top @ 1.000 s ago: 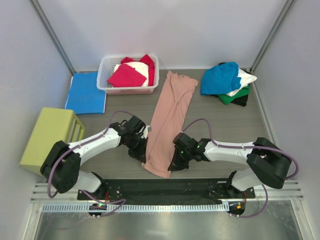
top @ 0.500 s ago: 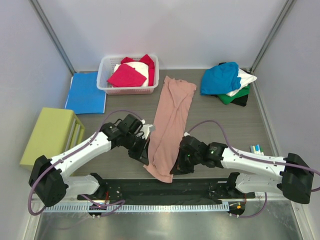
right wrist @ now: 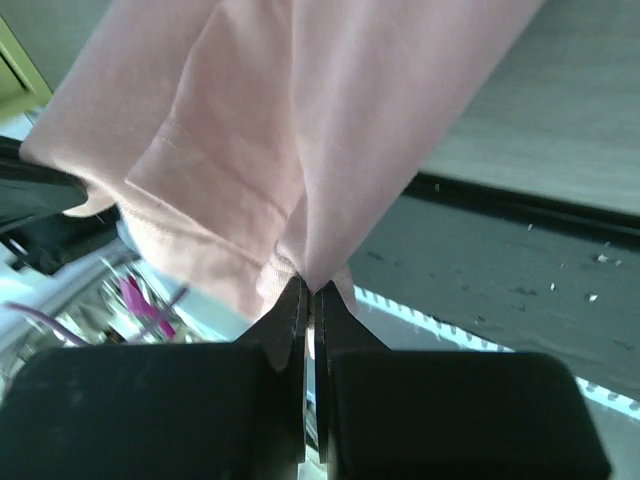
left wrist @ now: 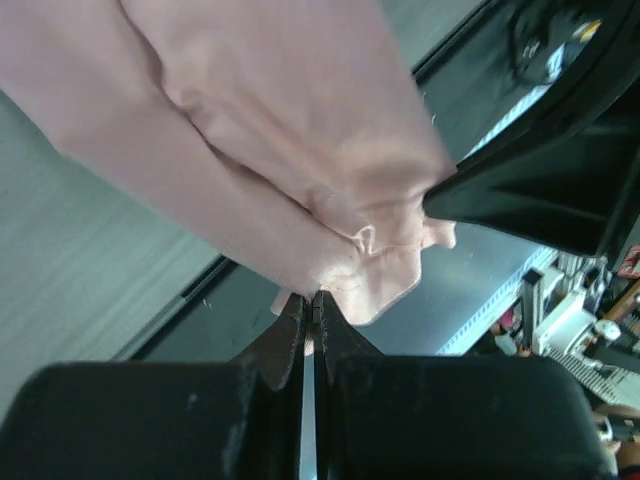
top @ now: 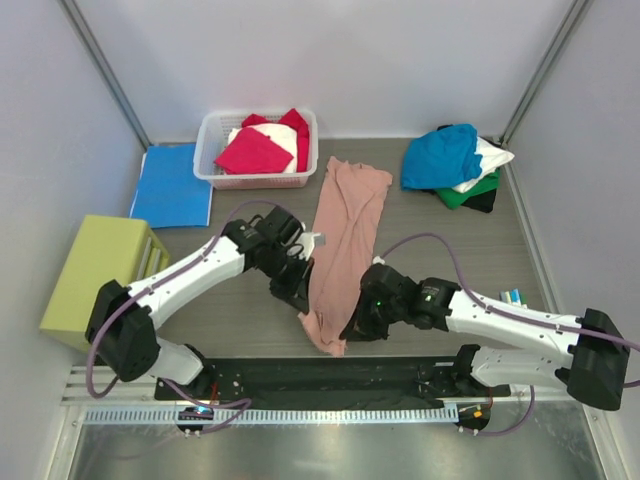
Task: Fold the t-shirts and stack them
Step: Fold the tshirt
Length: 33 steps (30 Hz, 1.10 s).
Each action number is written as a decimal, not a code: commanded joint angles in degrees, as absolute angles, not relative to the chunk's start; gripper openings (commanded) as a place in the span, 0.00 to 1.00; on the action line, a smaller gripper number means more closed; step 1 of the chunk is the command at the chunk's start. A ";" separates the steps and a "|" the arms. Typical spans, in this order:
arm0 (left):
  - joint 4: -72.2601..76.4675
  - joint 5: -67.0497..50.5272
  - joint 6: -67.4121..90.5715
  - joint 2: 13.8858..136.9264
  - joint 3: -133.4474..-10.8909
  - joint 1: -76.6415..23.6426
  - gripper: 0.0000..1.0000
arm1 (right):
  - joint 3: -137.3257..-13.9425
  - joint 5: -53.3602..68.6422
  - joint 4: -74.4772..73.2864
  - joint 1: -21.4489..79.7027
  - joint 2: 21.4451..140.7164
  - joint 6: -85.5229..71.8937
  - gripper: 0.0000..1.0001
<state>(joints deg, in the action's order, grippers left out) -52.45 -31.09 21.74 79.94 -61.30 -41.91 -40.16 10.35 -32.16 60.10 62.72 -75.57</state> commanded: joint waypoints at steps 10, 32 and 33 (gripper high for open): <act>-51.33 -30.32 19.69 97.46 -85.33 -26.46 0.00 | -58.01 9.22 -43.07 36.57 66.09 -56.35 0.01; -44.12 -27.25 23.47 114.78 -95.27 -26.19 0.00 | -58.79 18.01 -25.76 24.35 88.58 -48.87 0.01; -43.95 -26.90 23.55 115.57 -95.62 -26.19 0.00 | -59.49 18.10 -25.32 23.91 90.25 -48.17 0.01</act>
